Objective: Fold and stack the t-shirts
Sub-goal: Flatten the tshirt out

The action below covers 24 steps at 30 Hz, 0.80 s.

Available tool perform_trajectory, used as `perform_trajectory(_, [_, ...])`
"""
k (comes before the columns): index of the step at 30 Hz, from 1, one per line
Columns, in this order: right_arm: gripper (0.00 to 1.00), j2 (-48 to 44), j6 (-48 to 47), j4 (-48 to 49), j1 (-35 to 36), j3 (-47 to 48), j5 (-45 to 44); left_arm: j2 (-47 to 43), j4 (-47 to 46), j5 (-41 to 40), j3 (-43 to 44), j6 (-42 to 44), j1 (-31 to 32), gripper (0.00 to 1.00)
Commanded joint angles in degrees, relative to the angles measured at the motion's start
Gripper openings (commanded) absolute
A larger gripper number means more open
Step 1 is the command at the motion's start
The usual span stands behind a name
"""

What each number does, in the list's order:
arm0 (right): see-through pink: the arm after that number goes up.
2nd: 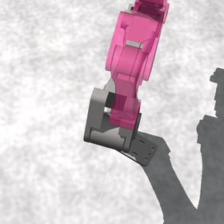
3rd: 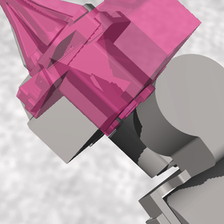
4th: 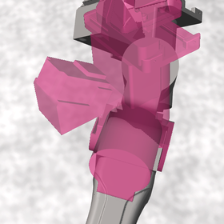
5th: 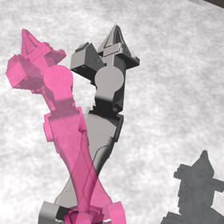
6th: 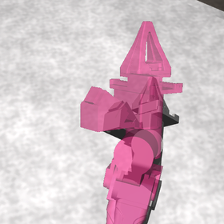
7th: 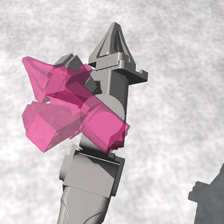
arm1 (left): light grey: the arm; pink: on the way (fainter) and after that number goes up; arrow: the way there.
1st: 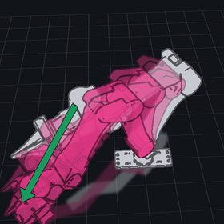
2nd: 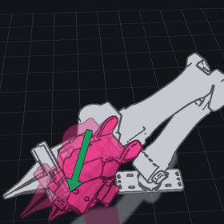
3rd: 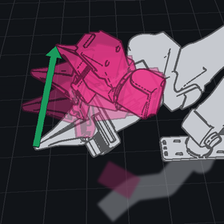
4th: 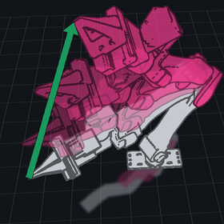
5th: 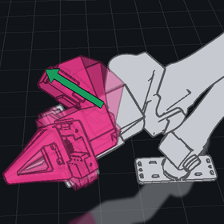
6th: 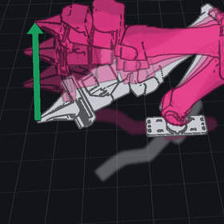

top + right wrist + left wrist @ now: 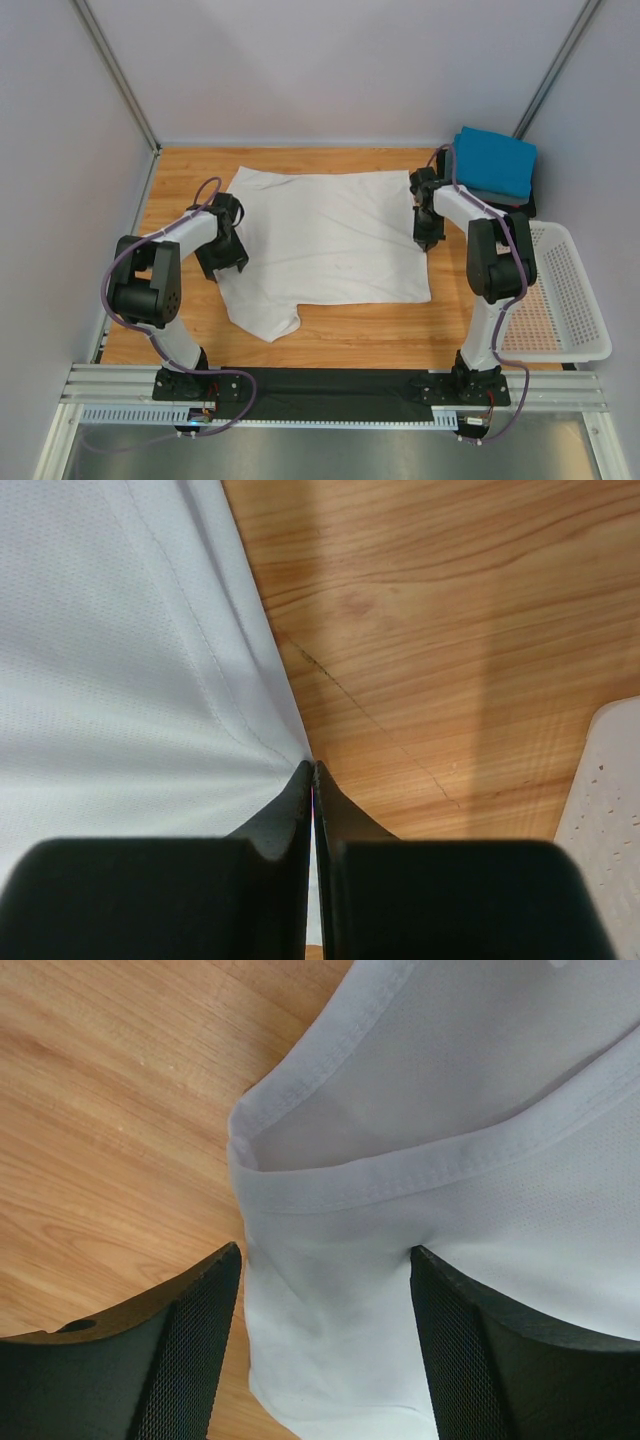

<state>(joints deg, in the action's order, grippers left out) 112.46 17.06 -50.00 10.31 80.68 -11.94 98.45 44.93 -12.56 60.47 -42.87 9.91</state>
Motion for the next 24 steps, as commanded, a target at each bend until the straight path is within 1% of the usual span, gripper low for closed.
perform_trajectory(1, [0.0, -0.49, -0.01, -1.24, -0.29, 0.96, -1.07, 0.34, -0.1, -2.3, 1.58, 2.61, -0.68, 0.75])
perform_trajectory(3, [0.0, -0.75, 0.34, -1.59, -0.29, 1.23, 0.42, -0.1, -0.37, -0.99, 1.85, 4.72, -0.6, 0.75])
perform_trajectory(6, [0.11, -0.84, 0.78, -4.57, -0.2, 3.59, 1.22, -1.77, -0.19, 2.17, 2.2, 8.5, -0.51, 0.73])
perform_trajectory(7, [0.19, -0.93, 0.96, -7.28, -0.2, 4.65, 1.92, -2.56, 0.85, 2.88, 3.16, 9.46, -0.42, 0.73])
perform_trajectory(8, [0.22, -1.54, 0.87, -8.61, -0.2, 6.14, 2.19, -4.39, 1.56, 3.41, 3.95, 10.34, -0.42, 0.74])
perform_trajectory(9, [0.23, -1.98, 1.04, -9.93, -0.02, 9.11, 2.19, -5.46, 2.35, 3.94, 6.04, 12.27, -0.33, 0.74])
perform_trajectory(10, [0.27, -2.51, 1.13, -10.99, 0.06, 11.05, 1.93, -6.42, 3.66, 3.86, 7.46, 12.98, -0.33, 0.74])
perform_trajectory(11, [0.28, -3.38, 0.96, -12.48, 0.33, 12.81, 1.75, -8.0, 4.11, 3.33, 8.95, 13.42, -0.33, 0.75])
perform_trajectory(12, [0.3, -3.83, 1.05, -12.49, 0.76, 16.49, 1.75, -8.54, 4.2, 1.41, 12.27, 13.6, -0.33, 0.75])
perform_trajectory(13, [0.33, -4.01, 1.22, -11.62, 1.03, 18.17, 2.01, -8.8, 3.77, 0.52, 14.05, 13.43, -0.25, 0.76])
perform_trajectory(14, [0.33, -3.92, 1.48, -10.66, 1.21, 19.76, 2.8, -8.81, 2.89, -0.35, 15.72, 13.17, -0.33, 0.76])
perform_trajectory(15, [0.34, -3.57, 1.83, -9.34, 1.56, 22.12, 4.89, -8.55, -0.51, -0.36, 17.91, 12.38, -0.33, 0.76])
perform_trajectory(16, [0.34, -3.13, 2.27, -5.15, 1.73, 22.58, 5.96, -8.19, -2.72, 0.25, 18.63, 11.94, -0.25, 0.76])
perform_trajectory(18, [0.31, -2.43, 3.77, 0.31, 2.43, 22.5, 7.28, -5.91, -7.2, 4.63, 19.86, 11.85, -0.25, 0.76])
perform_trajectory(19, [0.26, -1.9, 4.12, 3.21, 2.61, 22.24, 8.16, -4.86, -11.66, 5.78, 20.56, 11.76, -0.16, 0.76])
perform_trajectory(20, [0.24, -0.16, 4.73, 8.03, 2.88, 22.41, 8.6, -2.07, -13.1, 6.4, 21.26, 11.32, -0.16, 0.74])
perform_trajectory(21, [0.22, 0.99, 5.0, 9.9, 3.23, 22.67, 8.87, -0.47, -14.68, 6.67, 22.84, 10.88, -0.16, 0.73])
perform_trajectory(22, [0.16, 3.7, 5.52, 12.44, 3.4, 23.72, 8.78, 1.02, -15.48, 7.02, 23.55, 10.18, -0.16, 0.71])
perform_trajectory(24, [0.09, 6.87, 6.75, 13.43, 3.58, 25.39, 8.78, 5.07, -17.23, 8.94, 24.43, 9.13, -0.16, 0.7])
